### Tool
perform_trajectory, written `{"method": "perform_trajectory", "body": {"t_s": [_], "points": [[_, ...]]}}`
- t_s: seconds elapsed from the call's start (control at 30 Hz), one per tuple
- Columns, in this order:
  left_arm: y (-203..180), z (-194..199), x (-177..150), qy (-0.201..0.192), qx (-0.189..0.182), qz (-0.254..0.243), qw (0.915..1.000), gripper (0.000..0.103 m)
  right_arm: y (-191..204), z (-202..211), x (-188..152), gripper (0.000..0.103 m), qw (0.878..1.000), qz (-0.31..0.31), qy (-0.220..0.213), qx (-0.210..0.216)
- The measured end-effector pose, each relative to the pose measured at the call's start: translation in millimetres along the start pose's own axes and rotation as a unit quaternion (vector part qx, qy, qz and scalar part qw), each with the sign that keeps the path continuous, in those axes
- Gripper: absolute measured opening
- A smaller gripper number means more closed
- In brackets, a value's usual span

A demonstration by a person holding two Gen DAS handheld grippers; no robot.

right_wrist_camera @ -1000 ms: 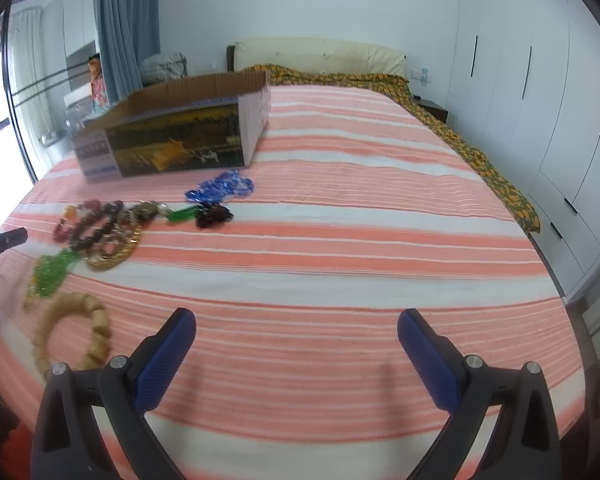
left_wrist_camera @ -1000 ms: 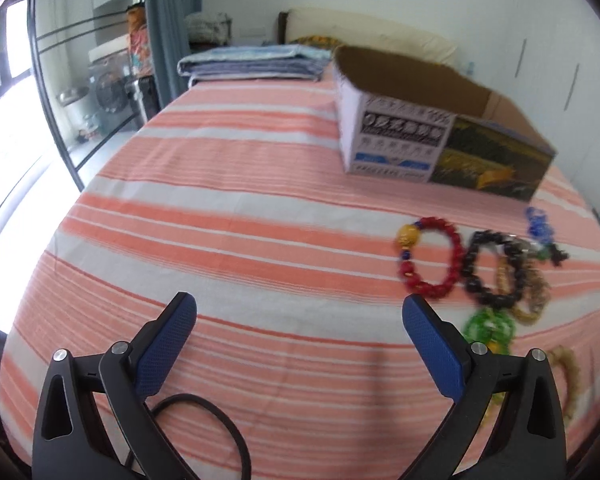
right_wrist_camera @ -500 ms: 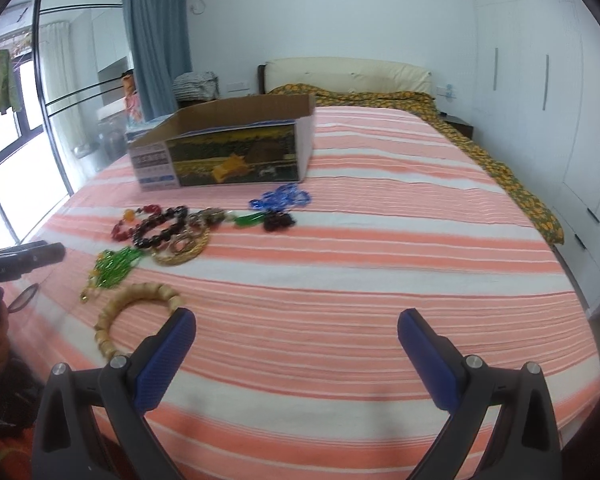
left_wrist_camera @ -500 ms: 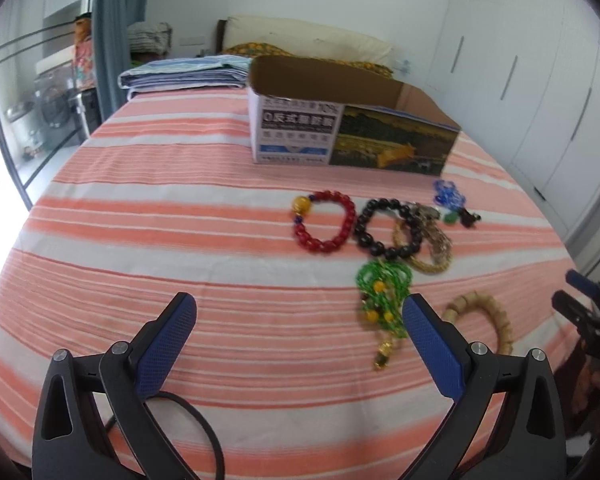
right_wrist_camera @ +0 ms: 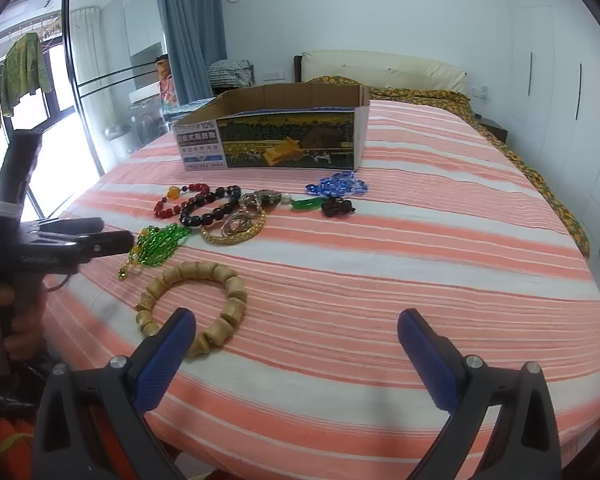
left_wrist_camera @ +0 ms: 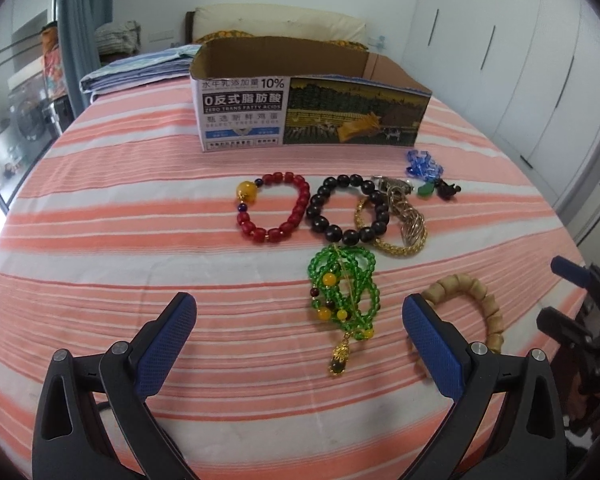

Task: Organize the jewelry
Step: 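Grasp the green beaded bracelet with left tool while right tool grasps the pale wooden bracelet, then lift the green bracelet with left tool while right tool carries the wooden bracelet over the box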

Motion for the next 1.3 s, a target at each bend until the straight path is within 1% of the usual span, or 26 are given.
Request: {"method": "perform_trajectory", "body": {"t_s": [0.27, 0.43, 0.53, 0.6, 0.63, 0.7, 0.73, 0.77, 0.83, 0.87, 0.9, 0.93, 0.97, 1.0, 1.07, 1.3], "points": [[-1.9, -16.6, 4.4, 0.023, 0.019, -0.003, 0.9996, 0.102, 6.7, -4.0, 2.6, 0.102, 1.000, 0.002, 0.003, 0.017], [-8.1, -24.2, 9.5, 0.028, 0.026, -0.011, 0.9992, 0.102, 8.3, -4.6, 6.8, 0.102, 1.000, 0.004, 0.001, 0.020], [-12.2, -30.1, 10.8, 0.035, 0.039, -0.018, 0.9984, 0.100, 11.5, -10.8, 10.3, 0.098, 1.000, 0.015, 0.005, 0.022], [-13.9, -33.6, 9.7, 0.041, 0.046, -0.021, 0.9978, 0.093, 15.7, -17.9, 12.6, 0.089, 0.999, 0.021, 0.012, 0.028], [-14.2, -35.4, 8.6, 0.045, 0.049, -0.022, 0.9975, 0.091, 18.9, -22.3, 13.5, 0.086, 0.999, 0.026, 0.017, 0.035], [-15.0, -38.9, 5.9, 0.052, 0.047, -0.021, 0.9973, 0.088, 25.5, -30.1, 14.8, 0.069, 0.998, 0.034, 0.026, 0.045], [-15.4, -38.8, 5.4, 0.050, 0.048, -0.021, 0.9973, 0.087, 30.1, -35.1, 15.7, 0.066, 0.997, 0.042, 0.030, 0.051], [-16.5, -38.0, 5.2, 0.048, 0.049, -0.024, 0.9974, 0.083, 35.0, -40.4, 16.0, 0.062, 0.997, 0.050, 0.035, 0.054], [-20.0, -36.6, 5.1, 0.045, 0.046, -0.030, 0.9975, 0.073, 41.1, -48.4, 14.4, 0.046, 0.996, 0.062, 0.043, 0.056], [-22.1, -35.8, 5.1, 0.042, 0.043, -0.034, 0.9976, 0.062, 44.7, -53.4, 12.1, 0.036, 0.995, 0.070, 0.052, 0.057], [-24.6, -35.3, 5.3, 0.040, 0.039, -0.037, 0.9977, 0.044, 47.1, -53.9, 11.4, 0.017, 0.995, 0.083, 0.046, 0.044], [-26.6, -33.9, 5.4, 0.037, 0.035, -0.041, 0.9979, 0.034, 48.5, -52.7, 10.8, 0.015, 0.994, 0.090, 0.048, 0.039], [-26.9, -32.3, 5.7, 0.034, 0.034, -0.042, 0.9979, 0.021, 49.2, -49.2, 11.3, 0.014, 0.994, 0.091, 0.050, 0.039], [-26.2, -30.0, 6.3, 0.032, 0.025, -0.038, 0.9985, 0.017, 48.1, -45.6, 11.9, 0.014, 0.994, 0.084, 0.051, 0.047], [-20.8, -23.6, 8.1, 0.023, 0.013, -0.023, 0.9994, 0.015, 45.4, -33.4, 15.6, 0.014, 0.995, 0.070, 0.043, 0.061], [4.3, 27.0, 25.7, -0.030, -0.013, 0.030, 0.9990, 0.014, 38.9, 22.0, 43.6, 0.014, 0.995, 0.050, -0.006, 0.088]]}}
Point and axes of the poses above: each gripper's, at about its wrist camera, not at the fingertips, and z roughly against the way its jaws point, y to its left, x to its top, the point moved 7 cm from there along -z, roughly the way its jaws point, and after that the axes turned 5 degrees about y, right-handed, at the moved point
